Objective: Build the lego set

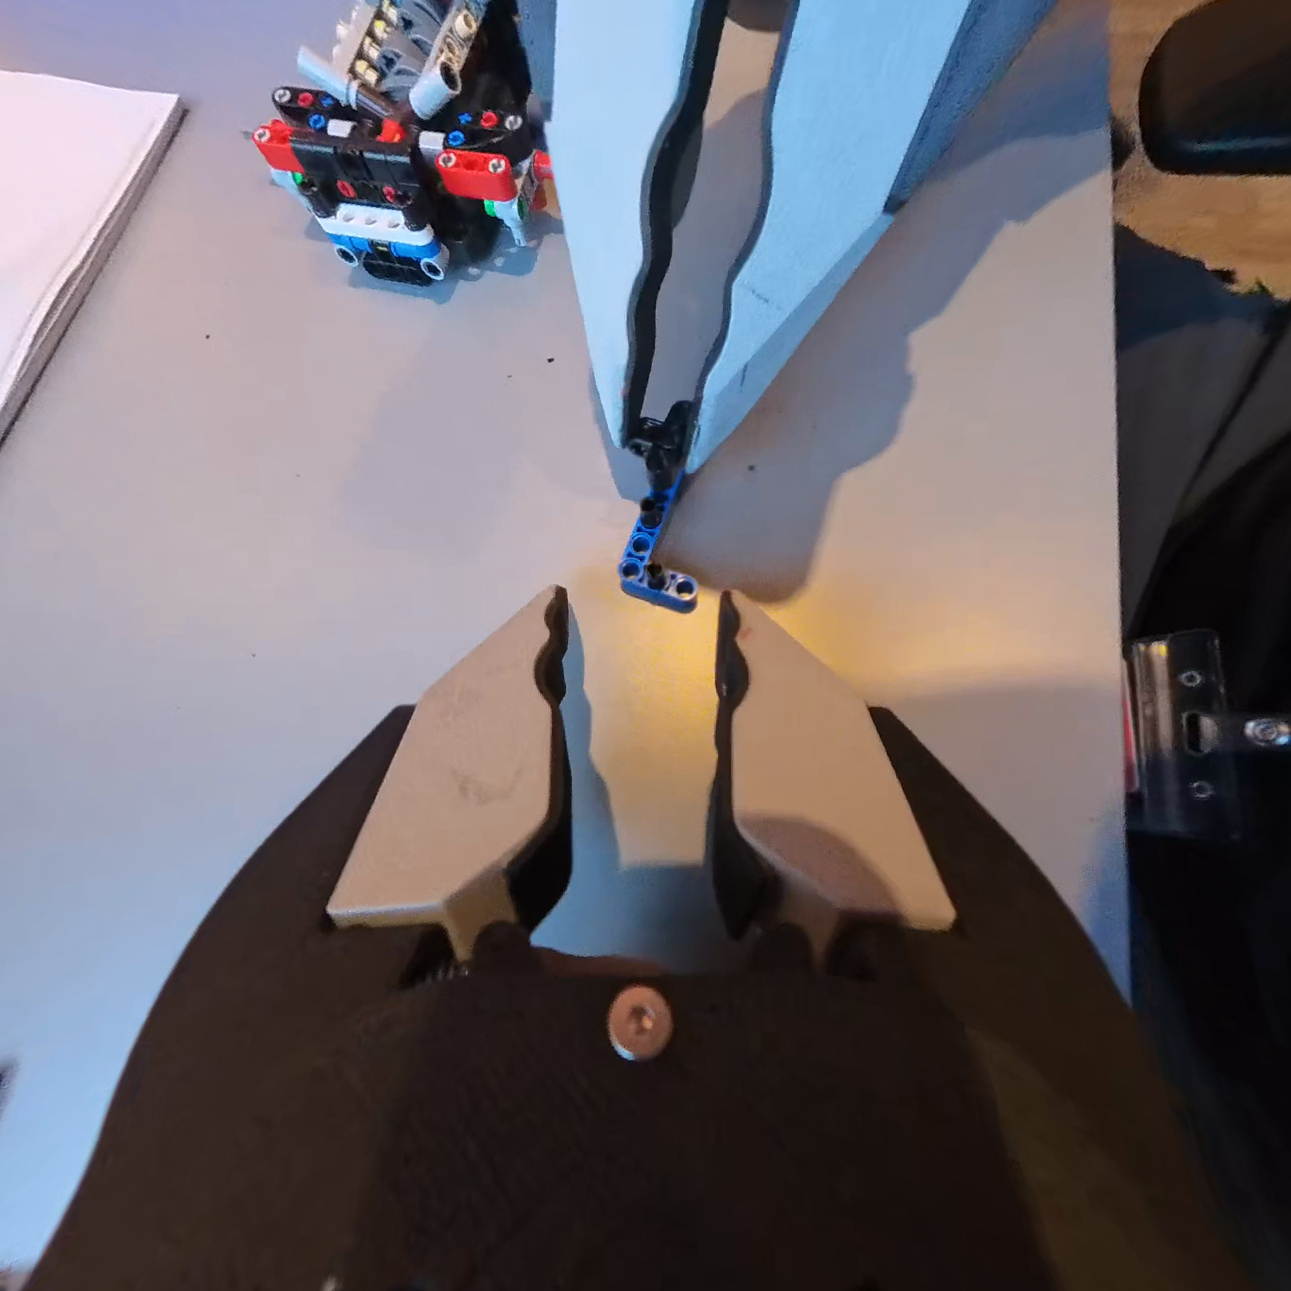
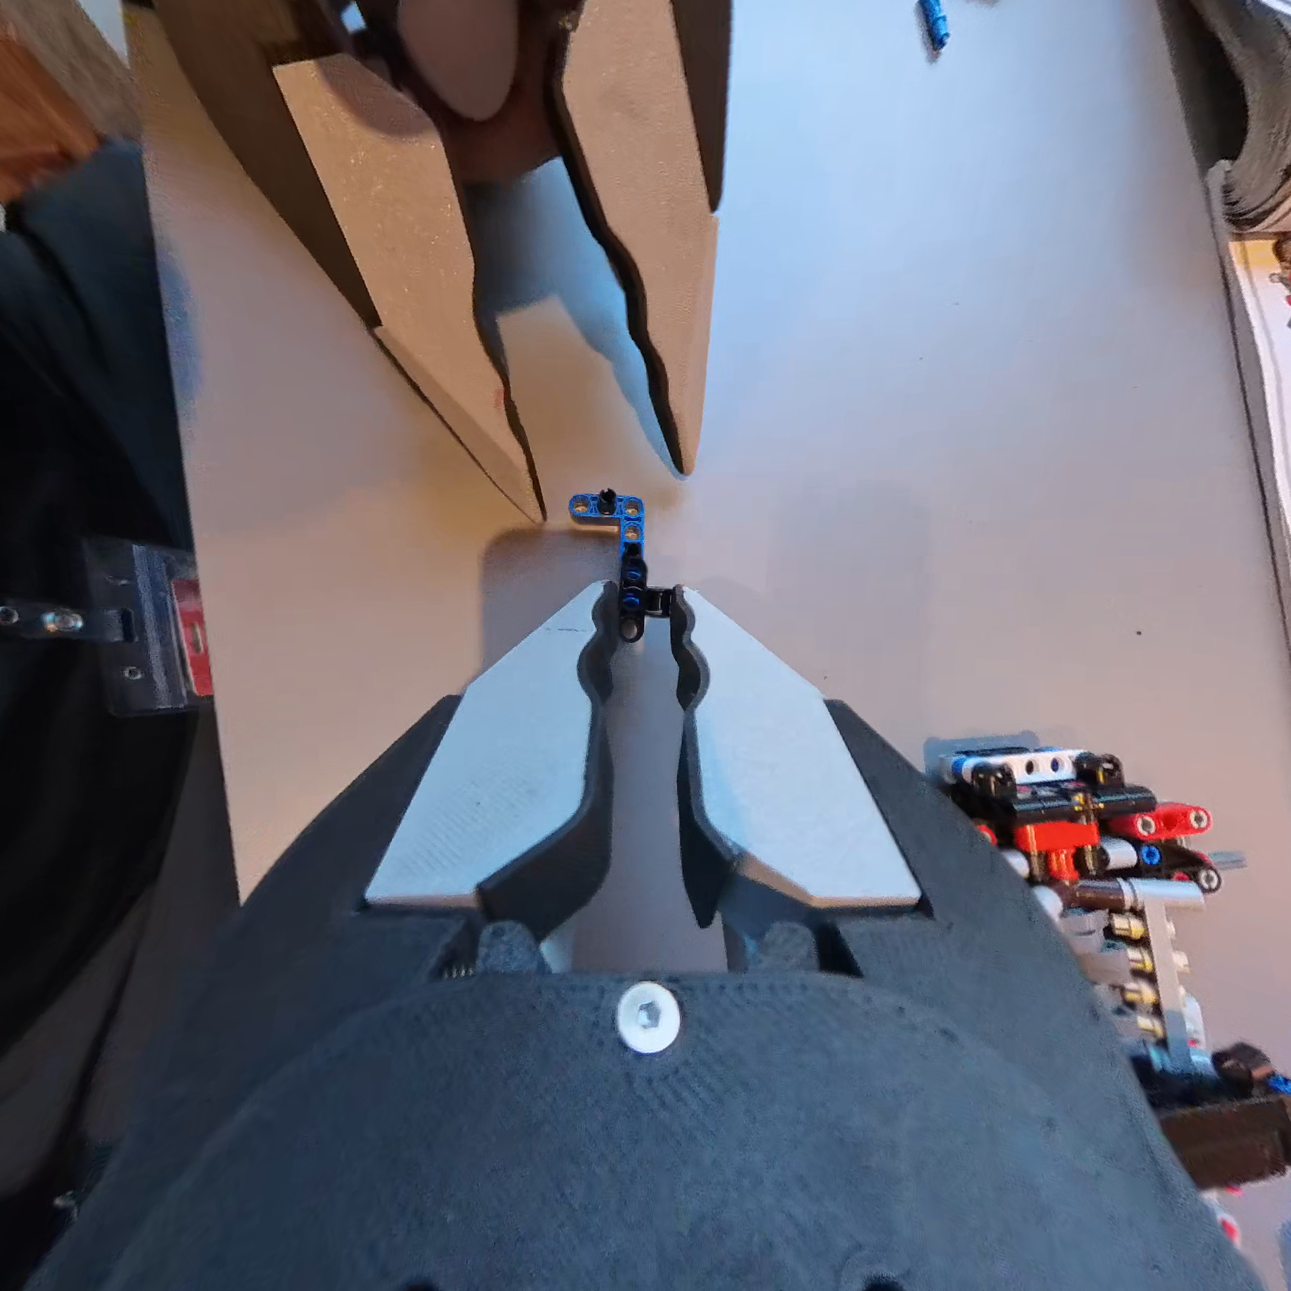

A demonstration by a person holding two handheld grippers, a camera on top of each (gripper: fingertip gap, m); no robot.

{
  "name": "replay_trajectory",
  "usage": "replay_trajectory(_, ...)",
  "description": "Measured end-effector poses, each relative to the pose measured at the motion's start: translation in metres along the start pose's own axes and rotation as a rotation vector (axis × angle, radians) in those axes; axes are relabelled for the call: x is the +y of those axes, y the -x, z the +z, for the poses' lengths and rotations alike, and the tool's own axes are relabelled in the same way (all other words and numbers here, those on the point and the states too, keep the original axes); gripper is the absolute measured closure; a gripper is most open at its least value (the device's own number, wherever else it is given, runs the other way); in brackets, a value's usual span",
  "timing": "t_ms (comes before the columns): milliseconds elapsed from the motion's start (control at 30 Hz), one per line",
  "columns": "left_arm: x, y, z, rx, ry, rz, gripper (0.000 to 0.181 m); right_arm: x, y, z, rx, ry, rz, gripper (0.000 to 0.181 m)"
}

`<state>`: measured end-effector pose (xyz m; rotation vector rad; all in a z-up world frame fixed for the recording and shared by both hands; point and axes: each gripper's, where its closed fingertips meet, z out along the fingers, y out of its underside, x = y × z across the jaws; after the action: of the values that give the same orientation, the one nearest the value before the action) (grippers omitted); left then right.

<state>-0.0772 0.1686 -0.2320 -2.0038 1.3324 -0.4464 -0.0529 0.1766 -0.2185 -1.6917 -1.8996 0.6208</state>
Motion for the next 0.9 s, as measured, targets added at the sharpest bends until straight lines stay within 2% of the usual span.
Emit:
replay_trajectory(267,-0.019,0.003,-0.006,0.012,-0.103,0.074,0.163,-0.007,0.002,0.001,-0.010,0.035,-0.051,0.170)
replay_trajectory(900,-0.027,-0.001,0.006,0.100,-0.097,0.150,0.177,-0.003,-0.002,0.006,-0.003,0.091,-0.079,0.170)
